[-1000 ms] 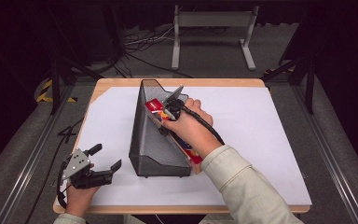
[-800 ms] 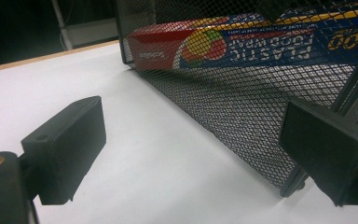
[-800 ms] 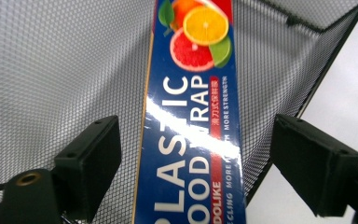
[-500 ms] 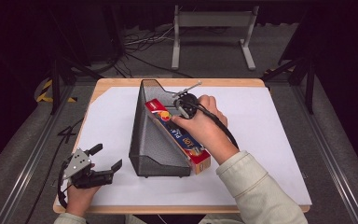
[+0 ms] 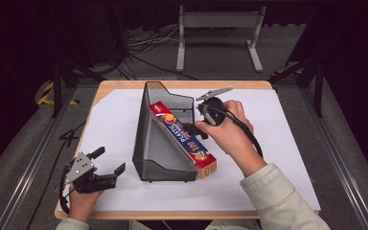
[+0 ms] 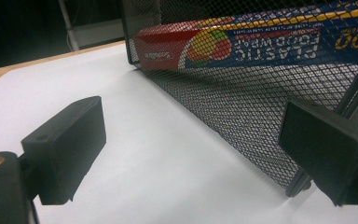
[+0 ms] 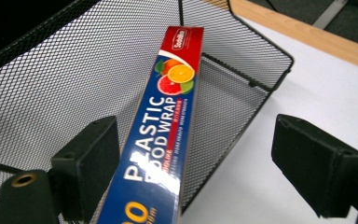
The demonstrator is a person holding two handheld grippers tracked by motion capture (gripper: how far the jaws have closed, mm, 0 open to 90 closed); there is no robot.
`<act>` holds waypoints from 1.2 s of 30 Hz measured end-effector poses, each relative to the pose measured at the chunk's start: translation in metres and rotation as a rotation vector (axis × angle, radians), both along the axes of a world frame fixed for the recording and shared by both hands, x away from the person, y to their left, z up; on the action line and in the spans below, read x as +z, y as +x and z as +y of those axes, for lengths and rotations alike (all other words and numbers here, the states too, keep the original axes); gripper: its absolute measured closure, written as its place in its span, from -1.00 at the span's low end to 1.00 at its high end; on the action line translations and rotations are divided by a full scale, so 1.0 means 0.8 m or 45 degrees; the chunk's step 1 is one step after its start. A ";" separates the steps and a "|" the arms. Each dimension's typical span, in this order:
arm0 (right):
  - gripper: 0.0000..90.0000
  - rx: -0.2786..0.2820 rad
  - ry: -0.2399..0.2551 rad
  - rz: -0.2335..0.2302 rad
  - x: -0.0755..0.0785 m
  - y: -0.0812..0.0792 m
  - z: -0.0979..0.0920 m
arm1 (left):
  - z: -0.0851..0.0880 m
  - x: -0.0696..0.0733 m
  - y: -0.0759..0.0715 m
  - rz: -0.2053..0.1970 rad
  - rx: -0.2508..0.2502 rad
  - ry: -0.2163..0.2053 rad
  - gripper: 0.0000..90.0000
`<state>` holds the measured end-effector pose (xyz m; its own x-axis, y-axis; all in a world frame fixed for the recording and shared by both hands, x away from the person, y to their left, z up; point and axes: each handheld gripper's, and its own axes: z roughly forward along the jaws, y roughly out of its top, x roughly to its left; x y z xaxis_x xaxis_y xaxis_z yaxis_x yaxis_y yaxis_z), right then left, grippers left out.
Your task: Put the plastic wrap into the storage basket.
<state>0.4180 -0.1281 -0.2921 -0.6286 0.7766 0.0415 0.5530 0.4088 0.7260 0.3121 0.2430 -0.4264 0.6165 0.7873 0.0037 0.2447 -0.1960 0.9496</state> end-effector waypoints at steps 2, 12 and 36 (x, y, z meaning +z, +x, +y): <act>-0.64 0.003 0.020 -0.013 0.002 -0.002 -0.010 | 0.000 0.000 0.000 0.002 -0.004 -0.002 -0.82; -0.67 -0.005 0.026 -0.106 0.002 -0.021 -0.072 | -0.002 -0.001 0.000 0.006 -0.009 0.022 -0.82; -0.73 -0.009 0.125 -0.302 -0.030 -0.064 -0.212 | 0.007 -0.002 -0.007 0.025 0.015 -0.006 -0.83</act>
